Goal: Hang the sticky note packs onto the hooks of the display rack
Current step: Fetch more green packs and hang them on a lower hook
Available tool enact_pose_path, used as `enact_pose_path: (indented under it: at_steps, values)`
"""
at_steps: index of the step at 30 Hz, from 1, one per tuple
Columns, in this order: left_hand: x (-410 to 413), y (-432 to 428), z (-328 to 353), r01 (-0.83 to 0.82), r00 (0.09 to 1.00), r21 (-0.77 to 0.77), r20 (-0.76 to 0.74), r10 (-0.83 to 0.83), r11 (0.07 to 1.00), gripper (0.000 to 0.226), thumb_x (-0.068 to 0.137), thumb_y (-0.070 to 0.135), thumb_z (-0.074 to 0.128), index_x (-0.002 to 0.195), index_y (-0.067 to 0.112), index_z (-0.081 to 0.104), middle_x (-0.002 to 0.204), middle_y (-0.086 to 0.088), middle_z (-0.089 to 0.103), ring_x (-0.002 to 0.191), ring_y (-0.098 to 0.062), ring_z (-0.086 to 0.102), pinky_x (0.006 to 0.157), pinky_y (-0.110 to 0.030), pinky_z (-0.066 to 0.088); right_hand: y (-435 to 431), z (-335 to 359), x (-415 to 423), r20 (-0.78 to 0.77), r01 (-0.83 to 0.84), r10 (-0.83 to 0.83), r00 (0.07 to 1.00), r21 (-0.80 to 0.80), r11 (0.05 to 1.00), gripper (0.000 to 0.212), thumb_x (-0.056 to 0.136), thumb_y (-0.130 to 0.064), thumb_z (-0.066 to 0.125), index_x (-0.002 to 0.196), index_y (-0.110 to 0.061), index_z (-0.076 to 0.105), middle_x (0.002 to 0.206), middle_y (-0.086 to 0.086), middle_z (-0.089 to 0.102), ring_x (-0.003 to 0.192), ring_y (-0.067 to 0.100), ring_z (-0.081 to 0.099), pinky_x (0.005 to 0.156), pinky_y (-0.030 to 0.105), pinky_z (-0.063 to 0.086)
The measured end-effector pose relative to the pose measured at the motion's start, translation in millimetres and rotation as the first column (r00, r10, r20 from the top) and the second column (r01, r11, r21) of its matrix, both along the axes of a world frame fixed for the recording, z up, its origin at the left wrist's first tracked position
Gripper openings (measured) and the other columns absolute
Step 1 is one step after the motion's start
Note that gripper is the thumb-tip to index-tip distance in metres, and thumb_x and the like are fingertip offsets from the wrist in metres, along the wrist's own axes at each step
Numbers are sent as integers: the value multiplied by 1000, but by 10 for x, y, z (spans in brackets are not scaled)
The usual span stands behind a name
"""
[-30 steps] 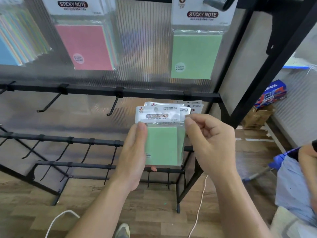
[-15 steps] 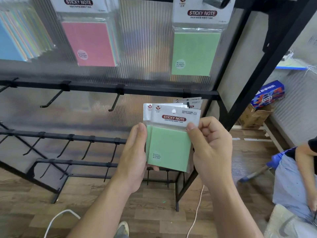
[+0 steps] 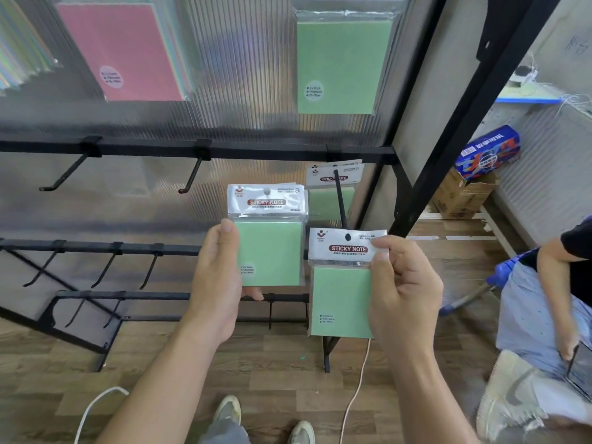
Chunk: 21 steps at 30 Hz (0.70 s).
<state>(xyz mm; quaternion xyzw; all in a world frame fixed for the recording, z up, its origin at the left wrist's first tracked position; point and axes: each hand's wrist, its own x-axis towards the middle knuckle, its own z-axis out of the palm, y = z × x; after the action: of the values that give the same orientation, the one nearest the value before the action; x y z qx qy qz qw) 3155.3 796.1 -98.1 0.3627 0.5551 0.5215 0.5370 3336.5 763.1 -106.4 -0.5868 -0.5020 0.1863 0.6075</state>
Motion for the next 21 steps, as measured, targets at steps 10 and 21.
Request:
enact_pose_path:
  at_steps: [10, 21]
  values:
    - [63, 19, -79, 4, 1000, -19, 5, -4, 1000, 41, 102, 46, 33, 119, 17, 56, 94, -6, 70, 59, -10, 61, 36, -25, 39, 44, -154, 18, 27, 65, -64, 998, -49, 997, 33, 80, -3, 44, 85, -17, 74, 77, -21, 65, 73, -9, 60, 61, 3, 38]
    - [-8, 16, -47, 2, 1000, -19, -4, -2, 1000, 39, 101, 46, 33, 117, 19, 57, 97, -9, 69, 60, -10, 62, 36, -25, 40, 461, -133, 62, 192, -50, 97, 977, -237, 970, 40, 97, 0, 39, 121, -21, 64, 103, -14, 57, 98, 3, 53, 80, 17, 44]
